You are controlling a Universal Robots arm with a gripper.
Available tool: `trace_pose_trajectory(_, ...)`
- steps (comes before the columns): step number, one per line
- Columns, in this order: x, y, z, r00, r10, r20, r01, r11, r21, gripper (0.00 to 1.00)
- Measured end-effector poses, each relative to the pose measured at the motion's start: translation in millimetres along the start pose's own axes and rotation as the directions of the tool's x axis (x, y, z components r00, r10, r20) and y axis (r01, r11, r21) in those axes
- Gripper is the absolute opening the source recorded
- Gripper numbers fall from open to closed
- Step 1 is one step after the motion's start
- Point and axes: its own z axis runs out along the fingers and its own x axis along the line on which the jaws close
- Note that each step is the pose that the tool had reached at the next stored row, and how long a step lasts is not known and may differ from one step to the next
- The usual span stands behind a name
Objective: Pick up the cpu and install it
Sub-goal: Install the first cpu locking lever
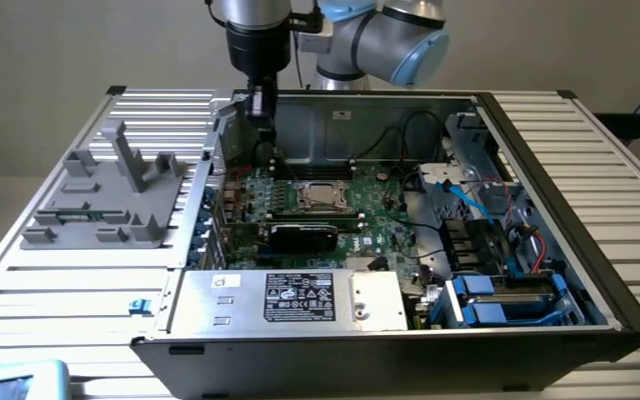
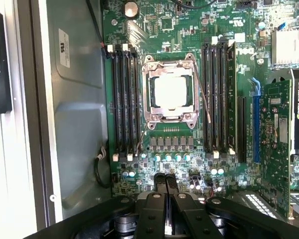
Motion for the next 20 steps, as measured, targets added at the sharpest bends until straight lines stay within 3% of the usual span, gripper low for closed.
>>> trace_pose_trajectory(5, 0.0, 0.0, 0.2, 0.9966, 0.083, -0.0006, -0.083, 0.9966, -0.0053, 0.11)
trace_pose_trajectory(10, 0.0, 0.0, 0.4, 0.9861, 0.166, -0.0017, -0.166, 0.9860, -0.0107, 0.11)
trace_pose_trajectory(15, -0.1, 0.0, 0.6, 0.9685, 0.249, -0.0033, -0.249, 0.9684, -0.0159, 0.11)
trace_pose_trajectory(20, -0.1, 0.0, 0.8, 0.9438, 0.330, -0.0053, -0.330, 0.9436, -0.0211, 0.11)
